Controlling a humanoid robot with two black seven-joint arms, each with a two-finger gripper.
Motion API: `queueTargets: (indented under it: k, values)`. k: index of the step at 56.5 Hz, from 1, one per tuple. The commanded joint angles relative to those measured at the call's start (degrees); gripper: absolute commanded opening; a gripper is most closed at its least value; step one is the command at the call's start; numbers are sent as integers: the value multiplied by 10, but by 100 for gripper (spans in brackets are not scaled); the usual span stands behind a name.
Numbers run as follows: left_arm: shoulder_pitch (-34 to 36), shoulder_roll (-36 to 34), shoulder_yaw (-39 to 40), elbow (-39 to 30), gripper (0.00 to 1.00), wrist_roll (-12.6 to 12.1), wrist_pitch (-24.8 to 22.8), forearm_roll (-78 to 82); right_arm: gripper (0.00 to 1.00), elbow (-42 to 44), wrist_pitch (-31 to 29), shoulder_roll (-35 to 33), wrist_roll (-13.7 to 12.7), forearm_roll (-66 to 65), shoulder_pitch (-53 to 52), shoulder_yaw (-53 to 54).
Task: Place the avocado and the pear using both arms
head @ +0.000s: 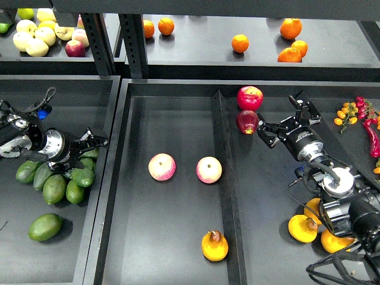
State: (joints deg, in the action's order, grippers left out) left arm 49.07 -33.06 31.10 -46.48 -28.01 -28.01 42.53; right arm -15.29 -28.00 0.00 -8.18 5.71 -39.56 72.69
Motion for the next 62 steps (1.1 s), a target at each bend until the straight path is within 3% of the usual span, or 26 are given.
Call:
queueTargets:
  k: [1, 16, 31, 49, 62]
  values:
    - [-13, -8, 60, -2, 99, 0, 0, 0, 100, -1, 0, 0, 0, 0, 1, 0]
    - [-16, 31, 134, -21, 99, 0, 0, -73, 99, -4, 0, 0, -1, -1, 0, -29]
    - [-91, 124, 273, -32, 97, 0, 0, -76, 100, -4, 0, 0, -6, -2, -4, -31]
    - [-186, 331, 527, -66, 96, 0, 0, -76, 100, -4, 0, 0, -61, -3, -6, -59]
    - [-200, 331, 603, -62, 96, 18, 0, -82, 100, -4, 0, 0, -64, -4, -18, -94]
